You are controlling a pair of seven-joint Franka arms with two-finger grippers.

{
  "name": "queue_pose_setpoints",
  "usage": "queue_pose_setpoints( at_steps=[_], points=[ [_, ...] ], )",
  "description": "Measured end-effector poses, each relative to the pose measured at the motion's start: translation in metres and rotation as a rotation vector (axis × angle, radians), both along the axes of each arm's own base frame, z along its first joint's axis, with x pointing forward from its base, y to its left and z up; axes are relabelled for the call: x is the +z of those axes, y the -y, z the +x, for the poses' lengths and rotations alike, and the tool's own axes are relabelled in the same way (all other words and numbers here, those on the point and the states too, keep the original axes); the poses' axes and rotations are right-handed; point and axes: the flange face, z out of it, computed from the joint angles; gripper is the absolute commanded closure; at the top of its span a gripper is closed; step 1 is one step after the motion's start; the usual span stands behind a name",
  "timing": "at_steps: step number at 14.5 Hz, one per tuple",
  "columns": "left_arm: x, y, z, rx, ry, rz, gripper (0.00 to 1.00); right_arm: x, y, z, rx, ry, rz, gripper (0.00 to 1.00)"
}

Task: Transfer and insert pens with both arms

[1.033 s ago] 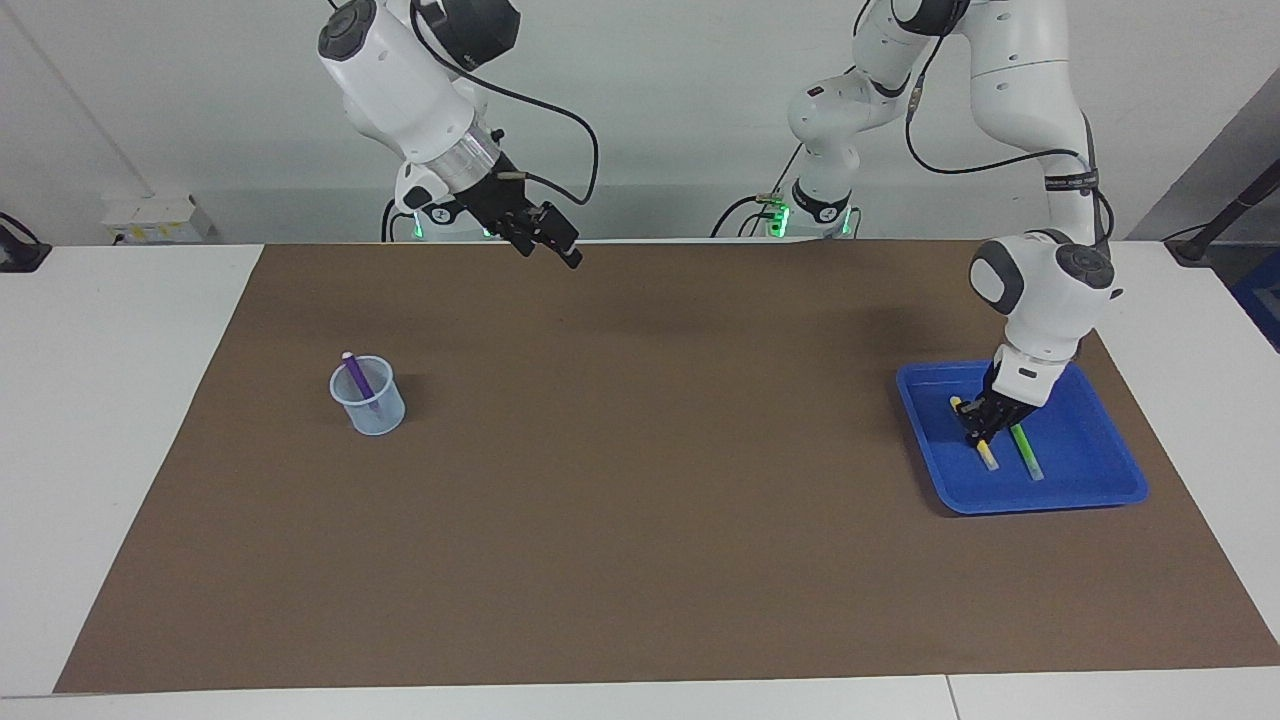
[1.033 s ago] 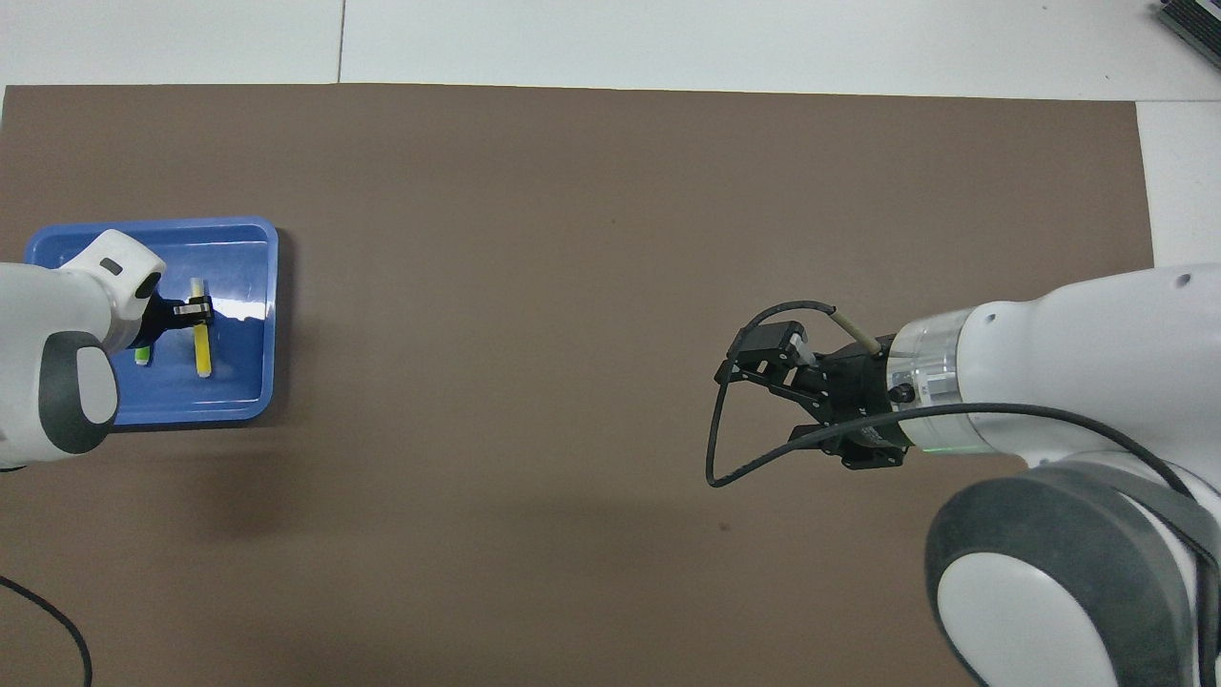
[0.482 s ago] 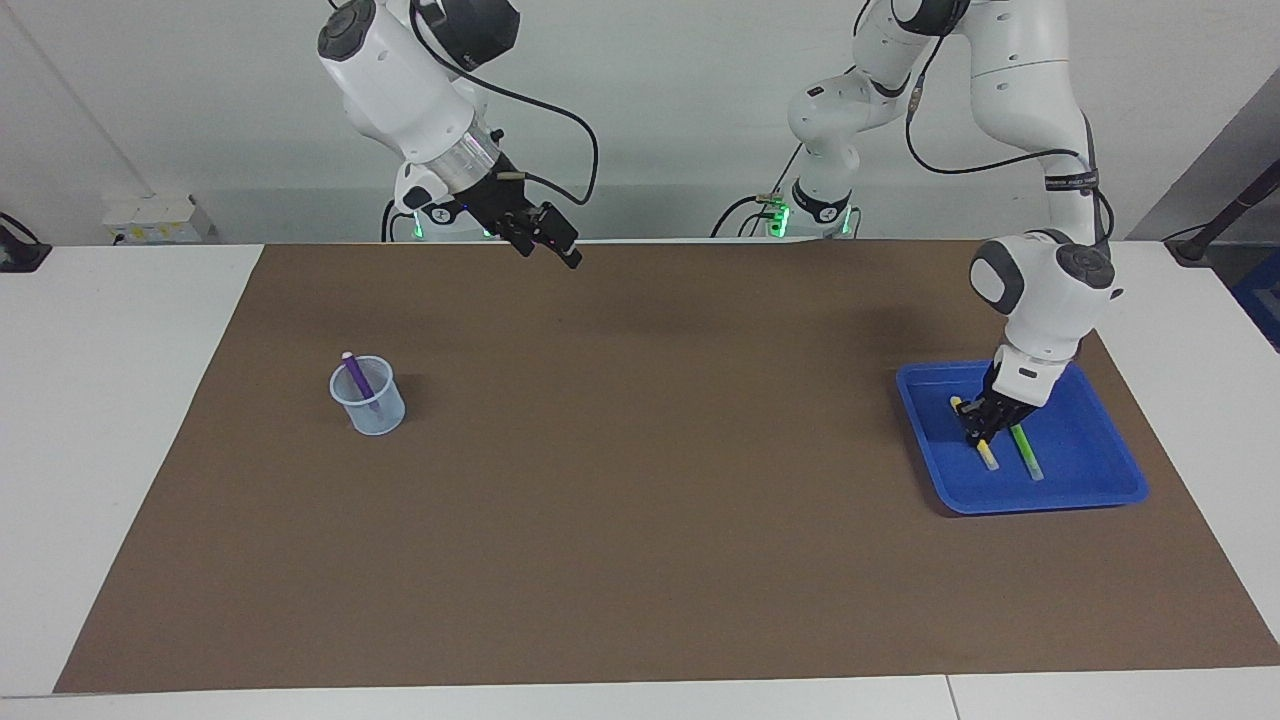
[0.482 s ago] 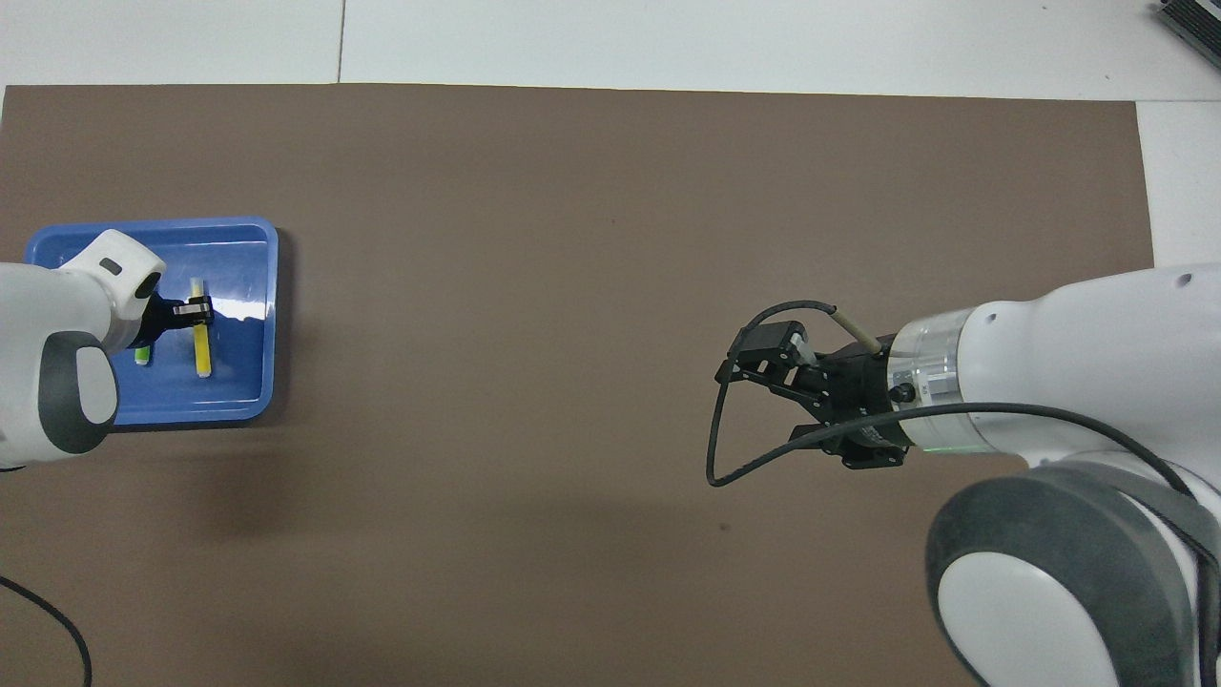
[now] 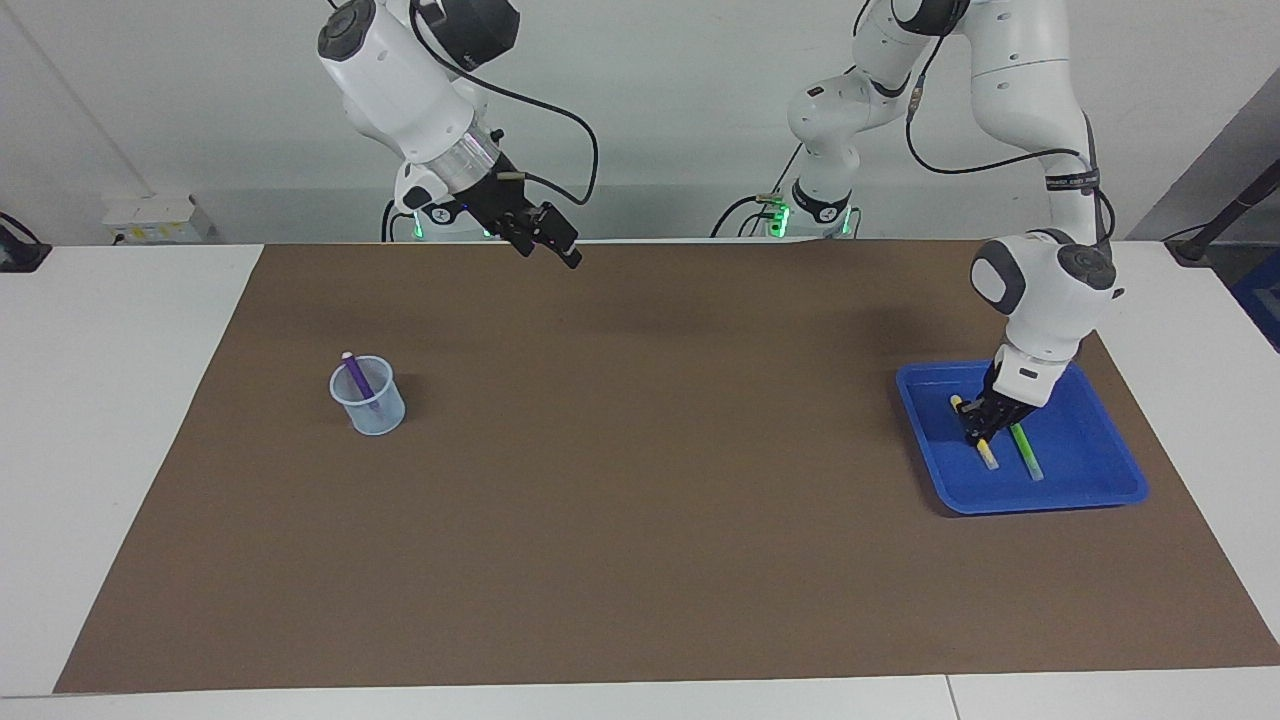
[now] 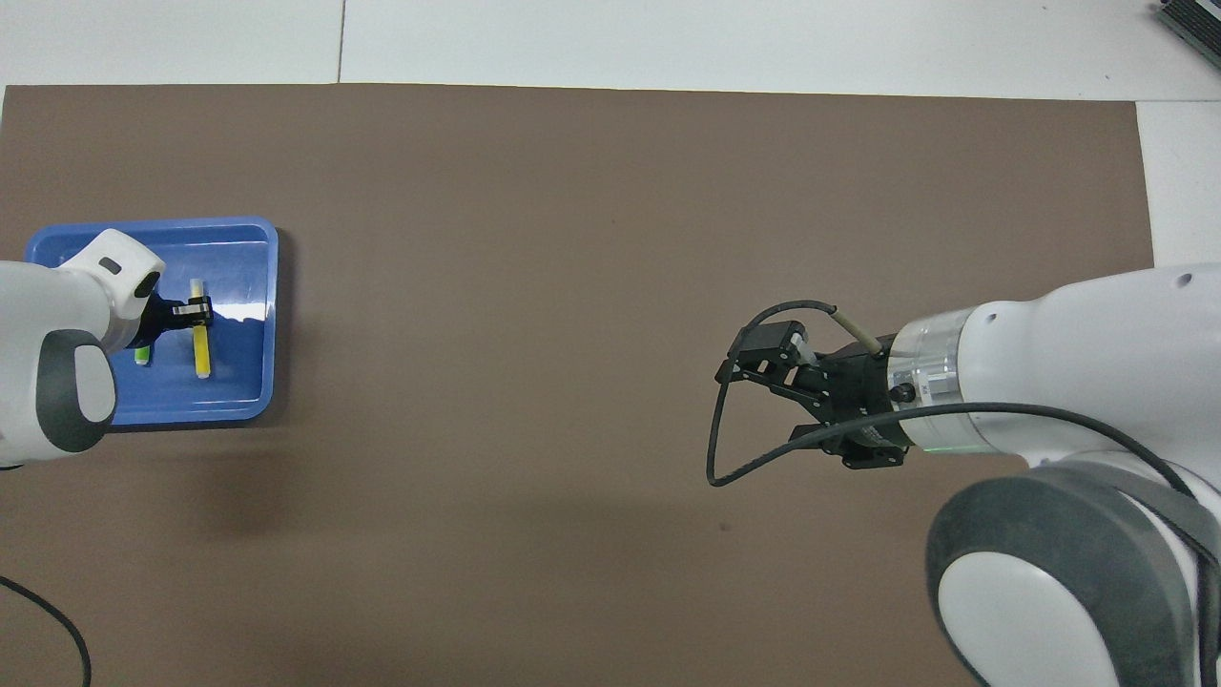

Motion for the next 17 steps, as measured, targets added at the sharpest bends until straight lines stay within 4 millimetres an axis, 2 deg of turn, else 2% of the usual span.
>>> queue_pose_setpoints(
  at_steps=[8,17],
  points=[
    [0.009,0.001,-0.003,-0.002,-0.028,0.002,1.00,0.001,-0.001,-0.001,0.002,0.001,0.000,0.00],
    [0.054,0.007,-0.013,-0.008,-0.069,0.019,1.00,0.001,-0.001,-0.001,-0.007,-0.003,0.000,0.00]
  ],
)
